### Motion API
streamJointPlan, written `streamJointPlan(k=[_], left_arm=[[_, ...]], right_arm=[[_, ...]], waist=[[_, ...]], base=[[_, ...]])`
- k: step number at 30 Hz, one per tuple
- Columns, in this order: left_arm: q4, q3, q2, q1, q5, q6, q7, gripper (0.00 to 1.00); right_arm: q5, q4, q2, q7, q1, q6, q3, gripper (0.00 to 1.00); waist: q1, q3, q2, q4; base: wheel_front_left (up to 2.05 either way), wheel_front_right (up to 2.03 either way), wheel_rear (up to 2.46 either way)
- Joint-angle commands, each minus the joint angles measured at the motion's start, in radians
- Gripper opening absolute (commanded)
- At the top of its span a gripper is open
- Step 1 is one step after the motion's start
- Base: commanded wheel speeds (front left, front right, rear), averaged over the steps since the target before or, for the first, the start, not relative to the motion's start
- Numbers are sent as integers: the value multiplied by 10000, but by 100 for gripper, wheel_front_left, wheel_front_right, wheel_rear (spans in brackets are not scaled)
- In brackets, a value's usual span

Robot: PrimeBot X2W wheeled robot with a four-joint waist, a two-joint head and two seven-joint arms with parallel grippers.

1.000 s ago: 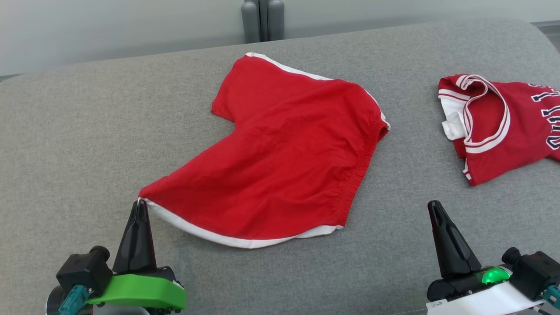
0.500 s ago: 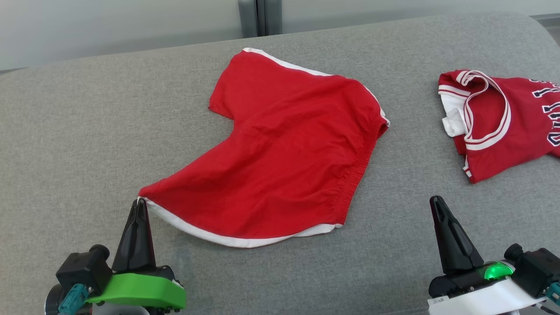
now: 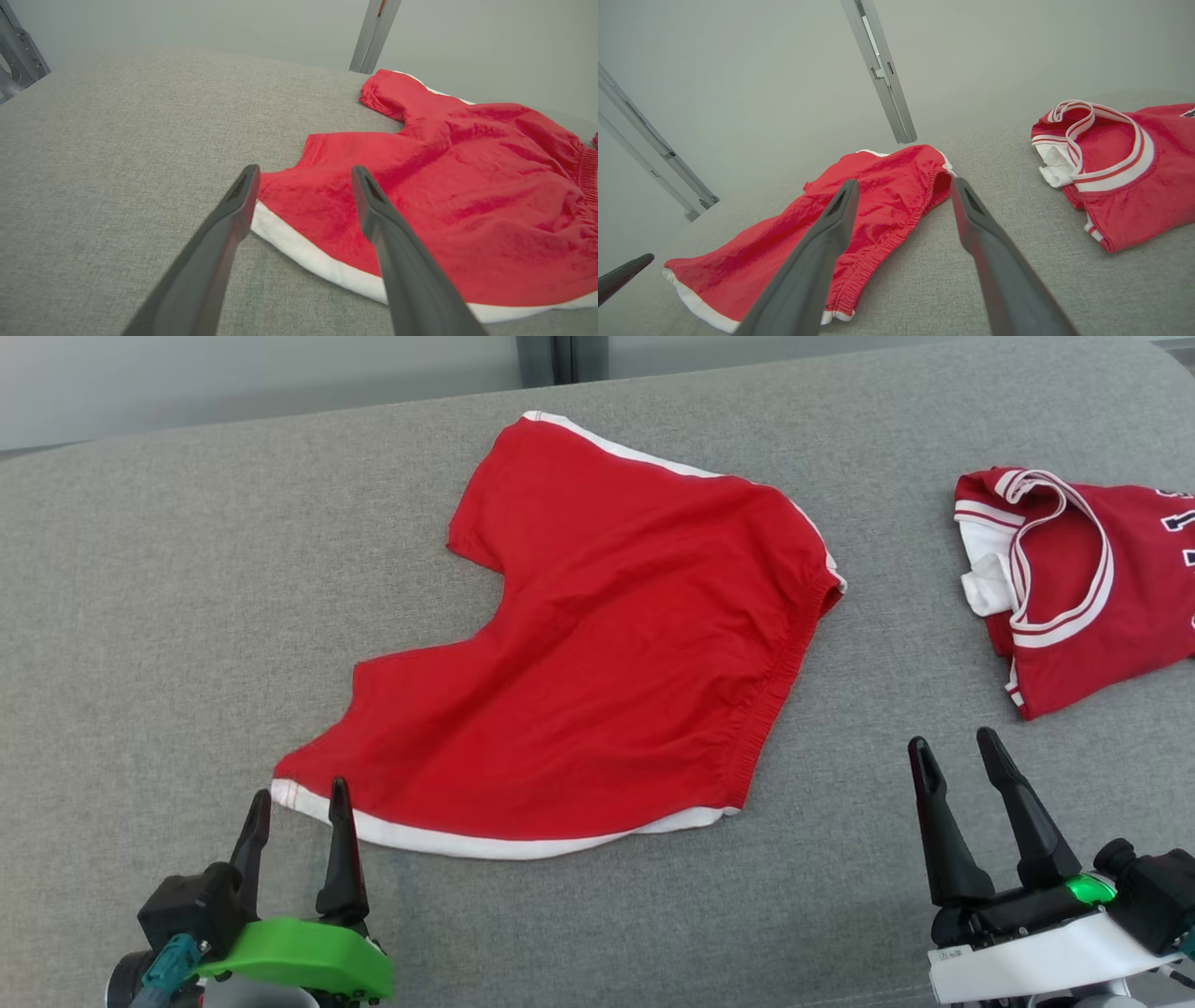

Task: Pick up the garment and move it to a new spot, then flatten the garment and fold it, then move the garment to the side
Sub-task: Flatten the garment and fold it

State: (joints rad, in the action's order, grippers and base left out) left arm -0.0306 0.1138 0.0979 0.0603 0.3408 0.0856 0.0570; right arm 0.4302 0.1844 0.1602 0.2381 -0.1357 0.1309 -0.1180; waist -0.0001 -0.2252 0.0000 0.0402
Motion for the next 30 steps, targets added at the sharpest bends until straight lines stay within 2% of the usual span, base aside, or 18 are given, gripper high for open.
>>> streamJointPlan(k=[1, 6, 10, 20, 30], left_arm=[[104, -47, 100, -270, -105, -40, 260, 100], [216, -61, 281, -531, -727, 155, 1331, 100], [-36, 15, 427, -647, -1151, 277, 1703, 100], [-283, 411, 725, -51, -1660, 369, 1385, 100], [-55, 440, 744, 372, -1488, 475, 1198, 100]], right_arm=[[-87, -47, 61, 56, 153, -6, 84, 100], [-348, 3, 174, 127, 219, -6, 374, 100], [-538, 93, 310, 49, 265, -6, 576, 100], [-1025, -7, 351, -538, -78, -6, 813, 100], [-1052, 8, 115, -776, -451, -6, 810, 100]], waist=[[1, -48, 0, -54], [1, 4, 0, -172], [1, 240, 0, -214], [1, 1164, 0, -151], [1, 1577, 0, -68]], base=[[0, 0, 0], [0, 0, 0], [0, 0, 0], [0, 0, 0], [0, 0, 0]])
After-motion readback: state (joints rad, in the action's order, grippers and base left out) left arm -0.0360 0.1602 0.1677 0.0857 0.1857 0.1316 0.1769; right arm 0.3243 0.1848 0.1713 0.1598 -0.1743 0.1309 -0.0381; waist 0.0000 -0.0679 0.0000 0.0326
